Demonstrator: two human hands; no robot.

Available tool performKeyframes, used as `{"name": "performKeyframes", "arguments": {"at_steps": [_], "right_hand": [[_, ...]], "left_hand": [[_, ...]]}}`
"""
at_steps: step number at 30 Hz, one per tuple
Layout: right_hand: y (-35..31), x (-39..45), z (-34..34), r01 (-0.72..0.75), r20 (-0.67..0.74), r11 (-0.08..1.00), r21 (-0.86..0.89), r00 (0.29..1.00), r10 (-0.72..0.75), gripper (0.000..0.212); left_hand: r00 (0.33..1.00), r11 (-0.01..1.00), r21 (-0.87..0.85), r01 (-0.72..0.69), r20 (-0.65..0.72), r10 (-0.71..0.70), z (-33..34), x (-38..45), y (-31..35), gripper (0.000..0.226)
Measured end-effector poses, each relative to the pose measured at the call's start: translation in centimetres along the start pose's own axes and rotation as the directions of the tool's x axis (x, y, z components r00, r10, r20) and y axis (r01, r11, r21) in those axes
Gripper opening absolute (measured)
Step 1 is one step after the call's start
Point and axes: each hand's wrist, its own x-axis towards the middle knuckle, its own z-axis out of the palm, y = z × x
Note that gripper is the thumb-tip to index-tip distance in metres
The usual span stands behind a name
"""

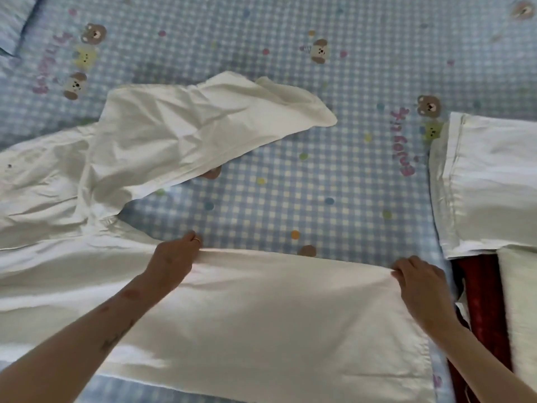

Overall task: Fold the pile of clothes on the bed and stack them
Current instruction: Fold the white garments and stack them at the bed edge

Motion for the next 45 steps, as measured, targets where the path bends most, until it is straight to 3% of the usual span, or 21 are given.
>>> {"name": "performKeyframes", "arguments": {"at_steps": [1,3,5,7,10,11,13,16,18,21,24,28,31,33,35,37,40,43,45], "right_hand": [[-0.2,0.4,0.0,-0.024,0.007,1.0,-0.019,1.0,0.024,0.011],[-1.5,1.9,0.0,-0.121,0.069,0.993,-0.005,0.99,0.121,0.01],[-3.7,3.7,-0.5,-0.175,0.046,0.984,0.016,0.984,0.175,0.023],[-7.0,6.5,-1.8,-0.106,-0.008,0.993,0.061,0.994,0.106,0.034],[-13.4,12.5,-4.5,0.071,-0.079,0.983,0.172,0.995,-0.058,0.035],[-15.6,14.8,-5.3,0.128,-0.093,0.972,0.2,0.989,-0.111,0.036],[-19.8,20.1,-6.9,0.21,-0.123,0.953,0.219,0.975,-0.187,0.039],[-24.1,28.1,-8.8,0.249,-0.148,0.95,0.189,0.964,-0.223,0.041],[-25.9,33.1,-9.8,0.199,-0.12,0.968,0.155,0.976,-0.182,0.045],[-27.3,38.4,-10.4,0.181,-0.013,0.981,0.077,0.983,-0.18,0.056],[-27.6,42.0,-9.7,0.271,0.055,0.963,-0.013,0.961,-0.27,0.058],[-27.9,45.6,-8.9,0.434,0.145,0.89,-0.142,0.898,-0.415,0.055],[-26.9,45.7,-9.3,0.439,0.083,0.86,-0.261,0.898,-0.433,0.033],[-24.6,44.1,-10.2,0.361,-0.127,0.894,-0.267,0.906,-0.404,0.019],[-21.1,41.1,-11.7,0.257,-0.353,0.952,-0.166,0.886,-0.301,0.017],[-16.8,37.2,-13.4,0.189,-0.466,0.974,-0.128,0.855,-0.227,0.017],[-10.5,30.3,-14.4,0.259,-0.436,0.938,-0.231,0.834,-0.338,0.016],[-5.7,23.2,-13.5,0.293,-0.266,0.905,-0.31,0.887,-0.378,0.044],[-4.2,18.8,-12.5,0.308,-0.129,0.909,-0.281,0.926,-0.354,0.057]], "left_hand": [[0.998,0.999,-0.01,0.045,-0.05,-0.046,-0.2,0.6,0.2,0.013],[0.981,0.987,-0.02,0.162,-0.11,-0.163,-0.3,1.5,0.5,0.032],[0.981,0.986,-0.029,0.162,-0.105,-0.165,-0.6,0.9,1.9,0.049],[0.98,0.985,-0.092,0.149,-0.12,-0.16,-0.5,-0.4,2.5,0.049],[0.972,0.972,-0.203,0.121,-0.172,-0.157,-1.3,-0.3,1.1,0.066],[0.965,0.971,-0.214,0.11,-0.209,-0.156,-1.9,0.4,-0.2,0.06],[0.938,0.948,-0.29,0.133,-0.271,-0.214,-4.2,3.4,-4.0,0.053],[0.852,0.894,-0.408,0.187,-0.385,-0.354,-7.6,9.1,-10.1,0.062],[0.842,0.92,-0.354,0.171,-0.432,-0.323,-9.3,13.4,-13.9,0.064],[0.89,0.969,-0.198,0.146,-0.402,-0.216,-9.7,19.2,-18.4,0.062],[0.93,0.978,-0.1,0.184,-0.304,-0.206,-9.5,23.9,-21.0,0.062],[0.915,0.96,-0.067,0.271,-0.291,-0.278,-11.7,28.8,-22.9,0.055],[0.963,0.992,-0.05,0.119,-0.238,-0.127,-13.4,29.4,-22.2,0.036],[0.955,0.994,-0.102,0.051,-0.285,-0.078,-14.5,27.8,-20.7,0.026],[0.919,0.99,-0.137,-0.021,-0.393,-0.035,-15.4,25.0,-19.0,0.016],[0.895,0.988,-0.125,-0.092,-0.446,0.027,-16.0,21.8,-17.7,0.017],[0.896,0.976,-0.118,-0.184,-0.428,0.117,-15.7,16.6,-15.4,0.03],[0.888,0.95,-0.042,-0.309,-0.37,0.272,-13.7,11.6,-12.8,0.029],[0.885,0.926,-0.028,-0.377,-0.304,0.351,-12.0,8.6,-11.2,0.017]]}}
